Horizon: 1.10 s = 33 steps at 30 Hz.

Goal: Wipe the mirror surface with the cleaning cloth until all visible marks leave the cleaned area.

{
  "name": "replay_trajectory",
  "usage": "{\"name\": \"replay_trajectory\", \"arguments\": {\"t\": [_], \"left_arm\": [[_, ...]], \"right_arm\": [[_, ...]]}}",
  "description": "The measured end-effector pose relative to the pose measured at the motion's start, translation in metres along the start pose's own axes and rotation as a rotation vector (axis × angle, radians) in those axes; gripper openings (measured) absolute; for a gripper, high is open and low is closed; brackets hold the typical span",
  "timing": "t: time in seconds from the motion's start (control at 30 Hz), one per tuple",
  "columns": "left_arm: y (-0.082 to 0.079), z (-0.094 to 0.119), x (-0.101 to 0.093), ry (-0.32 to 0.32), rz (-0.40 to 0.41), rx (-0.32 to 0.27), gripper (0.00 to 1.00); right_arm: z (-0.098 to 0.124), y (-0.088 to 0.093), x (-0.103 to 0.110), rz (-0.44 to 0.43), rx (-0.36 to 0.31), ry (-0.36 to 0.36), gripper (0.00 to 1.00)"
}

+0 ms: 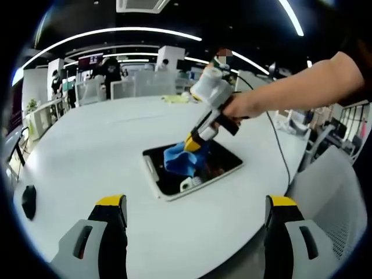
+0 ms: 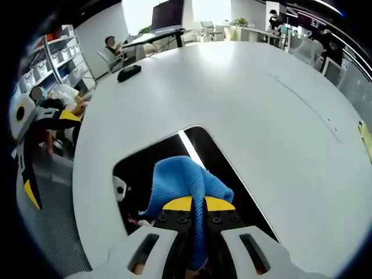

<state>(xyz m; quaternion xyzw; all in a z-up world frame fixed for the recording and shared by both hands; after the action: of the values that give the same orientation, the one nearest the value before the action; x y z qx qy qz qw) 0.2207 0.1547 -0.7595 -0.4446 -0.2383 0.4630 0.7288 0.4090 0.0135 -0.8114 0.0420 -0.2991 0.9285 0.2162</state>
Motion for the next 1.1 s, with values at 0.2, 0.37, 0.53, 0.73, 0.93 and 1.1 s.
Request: {"name": "replay_trajectory", "arguments": {"t": [0.2,0.37,0.53,0.73,0.93,1.1], "left_arm": [[0.001,0.0,-0.001,0.004,-0.004,0.007,0.99],[0.0,0.0,-0.001,0.002,-0.005,0.007,0.99],[0.0,0.0,-0.001,-0.002,-0.007,0.006,0.99],[-0.001,0.0,-0.001,-0.003,-0.004,0.005,0.99],[-0.001,0.0,-0.001,-0.003,-0.003,0.007,0.99],[0.0,0.0,0.0,-0.006,-0.002,0.008,0.99]], "right_arm": [[0.0,-0.002,-0.006,-0.006,-0.011,0.001,0.01],[0.0,-0.004,-0.01,-0.015,-0.024,0.0,0.01],[-0.001,-0.007,-0.014,-0.014,-0.02,0.001,0.01],[-0.002,-0.009,-0.019,-0.01,-0.027,0.007,0.01],[-0.003,-0.012,-0.022,-0.011,-0.027,0.016,0.01],[-0.002,-0.012,-0.022,-0.007,-0.028,0.011,0.01]]}}
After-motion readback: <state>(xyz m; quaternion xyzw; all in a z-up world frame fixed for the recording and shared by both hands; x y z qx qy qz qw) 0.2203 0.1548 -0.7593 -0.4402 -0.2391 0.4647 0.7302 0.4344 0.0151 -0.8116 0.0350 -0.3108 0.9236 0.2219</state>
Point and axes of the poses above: the point that each gripper's makers call its tool centre point, and the gripper's own axes: z roughly backward along the fingers, x roughly to its left, y roughly out of its underside, the point moved 5 cm from there along z, roughly backward along the fingers, and after that the axes turned 9 degrees about -y, right-handed, at the moved point
